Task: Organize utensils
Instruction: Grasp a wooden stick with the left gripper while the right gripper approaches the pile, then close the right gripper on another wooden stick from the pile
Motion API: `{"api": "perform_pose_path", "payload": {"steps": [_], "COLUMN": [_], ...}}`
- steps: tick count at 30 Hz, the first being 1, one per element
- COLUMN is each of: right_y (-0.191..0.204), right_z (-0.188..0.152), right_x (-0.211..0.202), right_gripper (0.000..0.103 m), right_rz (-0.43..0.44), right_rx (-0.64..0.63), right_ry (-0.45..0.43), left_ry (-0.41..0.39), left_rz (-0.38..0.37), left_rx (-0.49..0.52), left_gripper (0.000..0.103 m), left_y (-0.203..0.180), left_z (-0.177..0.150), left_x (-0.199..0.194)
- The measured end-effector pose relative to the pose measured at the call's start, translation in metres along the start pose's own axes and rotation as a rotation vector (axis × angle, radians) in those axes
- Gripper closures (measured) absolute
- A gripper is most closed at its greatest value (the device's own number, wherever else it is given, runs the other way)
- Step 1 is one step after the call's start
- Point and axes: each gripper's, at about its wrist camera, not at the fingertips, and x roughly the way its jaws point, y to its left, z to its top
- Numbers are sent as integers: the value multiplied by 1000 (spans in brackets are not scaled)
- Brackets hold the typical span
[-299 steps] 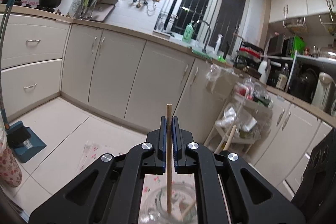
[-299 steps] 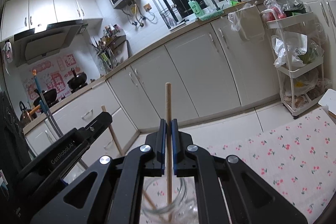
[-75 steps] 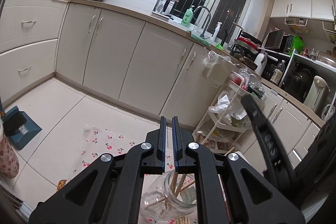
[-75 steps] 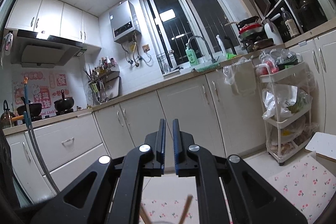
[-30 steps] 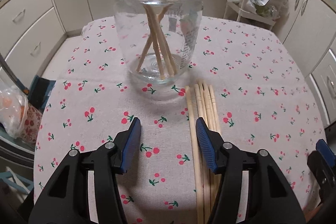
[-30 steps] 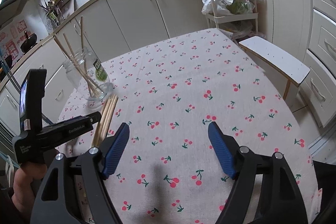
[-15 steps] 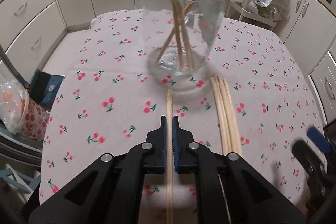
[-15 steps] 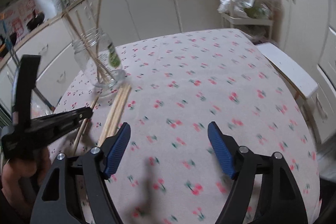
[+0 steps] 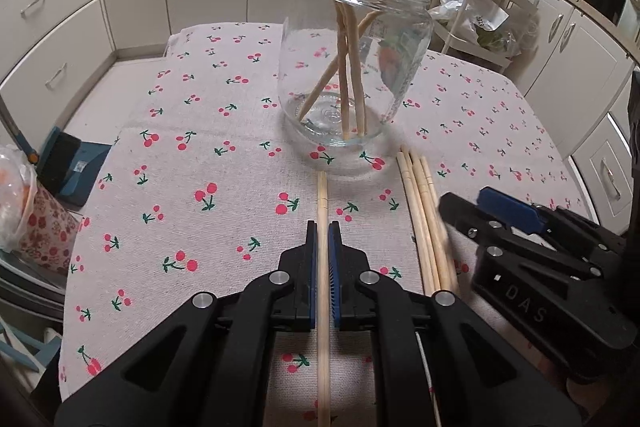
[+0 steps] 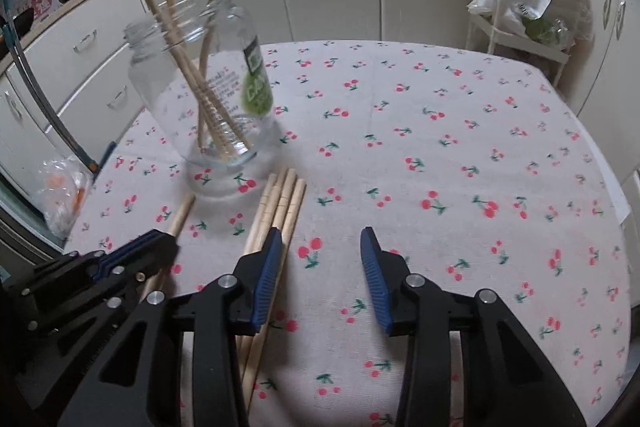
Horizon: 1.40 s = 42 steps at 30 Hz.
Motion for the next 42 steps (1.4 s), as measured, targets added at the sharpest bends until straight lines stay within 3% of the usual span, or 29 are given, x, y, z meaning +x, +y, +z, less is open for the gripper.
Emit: {"api": "perform_pose_path", "payload": {"steps": [2, 6, 13, 16, 19, 24, 25, 27, 32, 42], "right_y": [-6, -14, 1, 8, 5, 13, 12, 4, -26, -16], "right_z": [-2, 1, 4, 4, 5, 4, 5, 5, 10, 15], "right_x": [-2, -8, 0, 0, -1, 0, -1, -4, -1, 3], "right_gripper": [73, 73, 71, 70, 70, 70, 71, 94, 95, 96], "right_rz": [-9, 64, 96, 64, 105, 39, 26, 0, 65, 78], "right_rx": [0, 32, 21, -15, 31, -42, -48, -32, 24, -45], "right_ry": [-1, 3, 17, 7, 34, 37, 40, 49, 91, 107], "left_ry": [-2, -1, 6, 6, 3, 5, 10, 21, 65, 62], "left_rz": [0, 5, 13, 10, 8, 7, 3, -7, -20, 59], "left_rx": [2, 0, -3, -1, -2, -6, -8, -14, -21, 31], "left_gripper": [97, 97, 97, 97, 97, 97, 97, 97, 97, 98], "left_y": [0, -1, -3, -3, -3, -3, -2, -1, 0, -19], "left_z": [0, -1, 1, 1, 1, 0, 0, 2, 9, 20], "left_x": [0, 0, 1, 1, 1, 1, 1, 1, 5, 15]}}
